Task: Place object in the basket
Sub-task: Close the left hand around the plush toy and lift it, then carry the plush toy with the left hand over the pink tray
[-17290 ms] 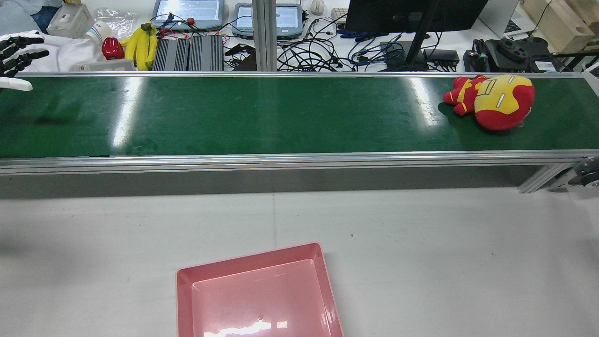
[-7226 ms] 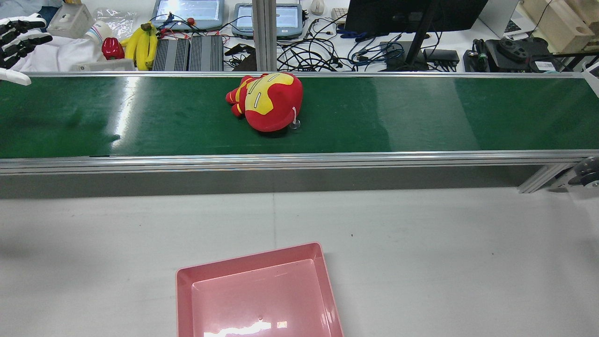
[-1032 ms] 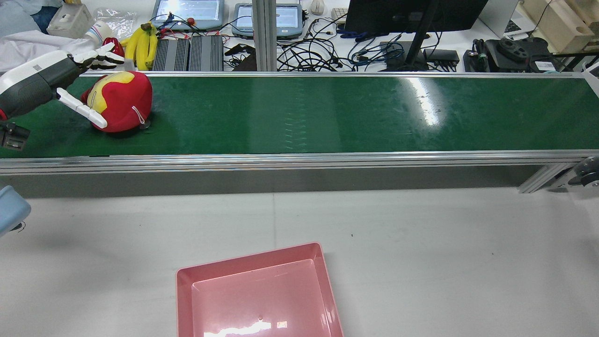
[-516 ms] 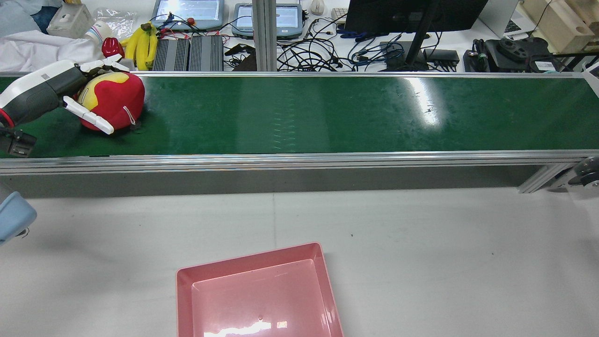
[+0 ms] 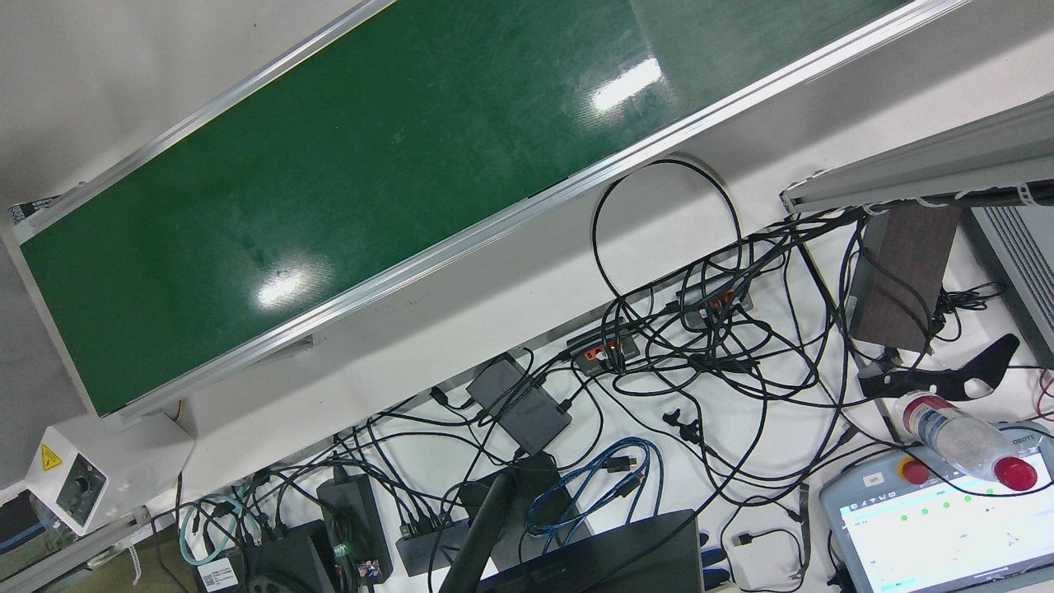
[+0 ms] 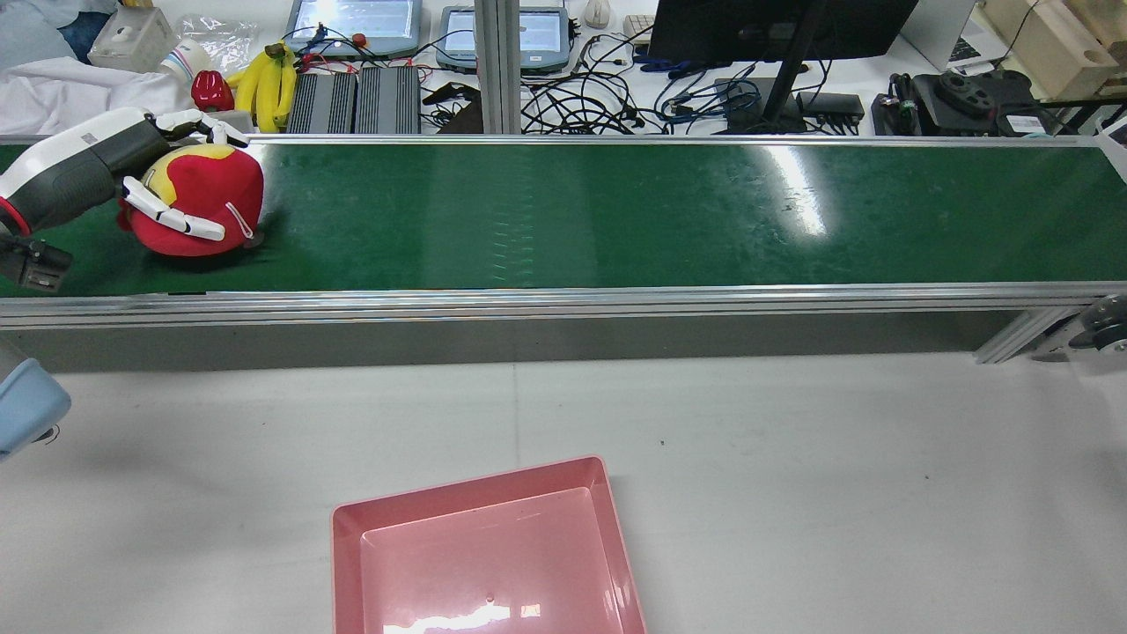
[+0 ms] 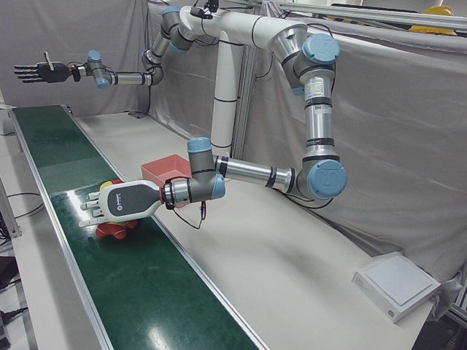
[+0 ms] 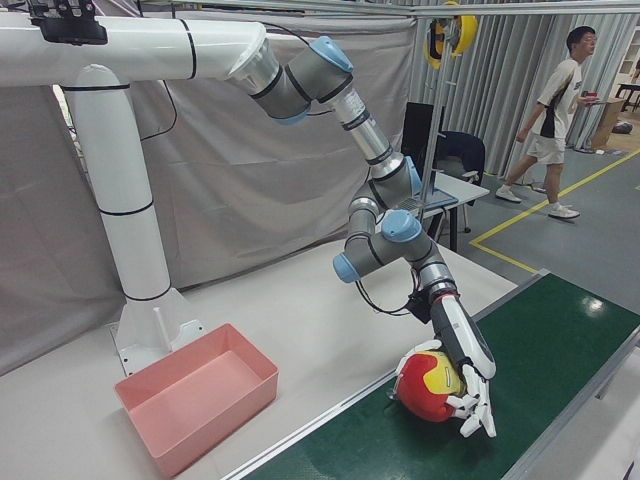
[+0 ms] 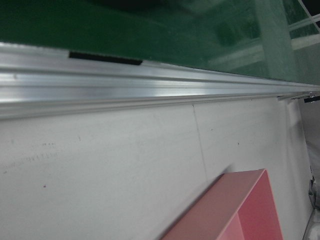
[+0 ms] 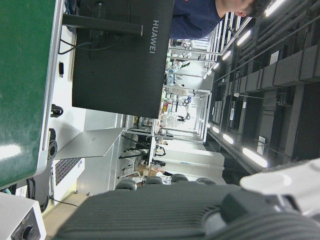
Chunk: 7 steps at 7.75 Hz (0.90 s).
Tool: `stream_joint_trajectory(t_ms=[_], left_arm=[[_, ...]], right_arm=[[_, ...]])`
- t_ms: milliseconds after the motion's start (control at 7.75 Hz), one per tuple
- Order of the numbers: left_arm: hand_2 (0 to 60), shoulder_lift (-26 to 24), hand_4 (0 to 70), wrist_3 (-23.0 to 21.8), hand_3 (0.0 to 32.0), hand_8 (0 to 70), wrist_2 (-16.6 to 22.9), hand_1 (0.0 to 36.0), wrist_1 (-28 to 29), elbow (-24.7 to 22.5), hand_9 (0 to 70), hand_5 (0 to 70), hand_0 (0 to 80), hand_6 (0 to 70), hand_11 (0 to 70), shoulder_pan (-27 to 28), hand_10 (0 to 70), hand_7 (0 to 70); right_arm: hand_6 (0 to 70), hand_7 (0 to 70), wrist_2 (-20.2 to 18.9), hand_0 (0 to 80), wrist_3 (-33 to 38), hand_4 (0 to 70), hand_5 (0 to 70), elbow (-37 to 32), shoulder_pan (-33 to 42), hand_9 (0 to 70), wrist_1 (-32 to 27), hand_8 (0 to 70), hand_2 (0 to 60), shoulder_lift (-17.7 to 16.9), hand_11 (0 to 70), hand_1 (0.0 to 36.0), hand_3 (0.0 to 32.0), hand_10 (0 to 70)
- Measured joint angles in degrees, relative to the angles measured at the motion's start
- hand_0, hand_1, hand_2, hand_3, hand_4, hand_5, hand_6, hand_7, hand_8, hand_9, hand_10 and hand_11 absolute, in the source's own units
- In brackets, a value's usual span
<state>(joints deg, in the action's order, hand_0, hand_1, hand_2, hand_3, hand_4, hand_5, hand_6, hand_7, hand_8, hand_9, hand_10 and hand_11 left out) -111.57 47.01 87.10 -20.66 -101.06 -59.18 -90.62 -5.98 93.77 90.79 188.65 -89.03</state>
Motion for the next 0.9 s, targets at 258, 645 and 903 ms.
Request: stream_joint_trajectory(t_ms=[258, 645, 903], left_arm=[[60.0, 0.3, 23.4, -0.8, 0.0, 40.9, 0.3, 25.9, -0.2, -3.2, 59.5, 70.0, 50.2, 21.0, 48.5, -0.3, 33.2, 46.9], [60.0, 2.4, 25.3, -3.9, 0.0, 42.4, 1.0, 28.7, -3.2, -13.9, 61.5, 70.0, 50.3, 23.3, 55.6, 0.2, 38.7, 50.0], [60.0, 3.6, 27.2, -5.5, 0.0, 43.5, 5.5, 30.1, -5.3, -19.4, 62.8, 70.0, 51.6, 24.4, 55.3, 3.2, 38.4, 51.1]], right_arm=[[0.0, 0.0, 0.0, 0.0, 0.0, 0.0, 0.0, 0.0, 0.1, 0.0, 0.0, 0.0, 0.0, 0.0, 0.0, 0.0, 0.0, 0.0], [0.0, 0.0, 0.0, 0.0, 0.0, 0.0, 0.0, 0.0, 0.0, 0.0, 0.1, 0.0, 0.0, 0.0, 0.0, 0.0, 0.0, 0.0], [0.0, 0.0, 0.0, 0.0, 0.0, 0.0, 0.0, 0.0, 0.0, 0.0, 0.1, 0.0, 0.0, 0.0, 0.0, 0.0, 0.0, 0.0]])
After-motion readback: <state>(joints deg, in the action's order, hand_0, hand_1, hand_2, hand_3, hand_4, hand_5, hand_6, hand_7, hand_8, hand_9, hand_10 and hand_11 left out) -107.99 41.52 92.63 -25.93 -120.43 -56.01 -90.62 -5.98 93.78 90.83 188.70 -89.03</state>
